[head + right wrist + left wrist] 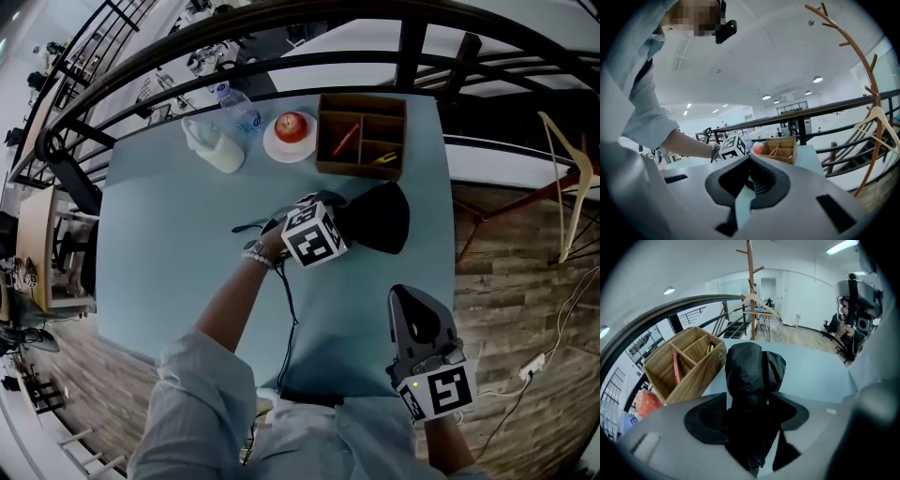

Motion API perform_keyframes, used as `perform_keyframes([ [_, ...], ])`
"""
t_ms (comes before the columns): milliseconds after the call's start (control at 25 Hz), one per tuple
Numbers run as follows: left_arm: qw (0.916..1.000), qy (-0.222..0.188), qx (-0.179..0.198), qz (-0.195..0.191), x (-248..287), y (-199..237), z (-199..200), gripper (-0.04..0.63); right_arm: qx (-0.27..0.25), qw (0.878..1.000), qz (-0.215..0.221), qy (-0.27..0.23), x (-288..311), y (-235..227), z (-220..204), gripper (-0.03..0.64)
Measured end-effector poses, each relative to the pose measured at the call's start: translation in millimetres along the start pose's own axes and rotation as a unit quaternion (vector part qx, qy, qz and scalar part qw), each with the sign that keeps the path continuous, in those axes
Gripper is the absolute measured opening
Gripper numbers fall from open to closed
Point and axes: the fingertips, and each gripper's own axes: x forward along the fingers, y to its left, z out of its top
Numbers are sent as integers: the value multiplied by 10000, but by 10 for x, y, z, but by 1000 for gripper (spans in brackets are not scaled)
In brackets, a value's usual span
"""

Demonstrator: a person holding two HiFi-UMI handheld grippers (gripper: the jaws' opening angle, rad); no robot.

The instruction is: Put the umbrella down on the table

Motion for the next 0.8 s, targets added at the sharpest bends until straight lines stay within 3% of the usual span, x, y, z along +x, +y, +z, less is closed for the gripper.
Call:
perform_keyframes([
  [200,9971,-591,-444,189,-231,34,185,247,-72,10000,14,-11,-82,105,25,-2],
  [480,9835,-1517,-742,654,-604,-2,417,10,-164,9997,48,-169,-242,246,91,-2],
  [800,9600,-2405,-1116,896,-1245,-178,605,5,-340,9987,-129,-358,-471,501,188,-2],
])
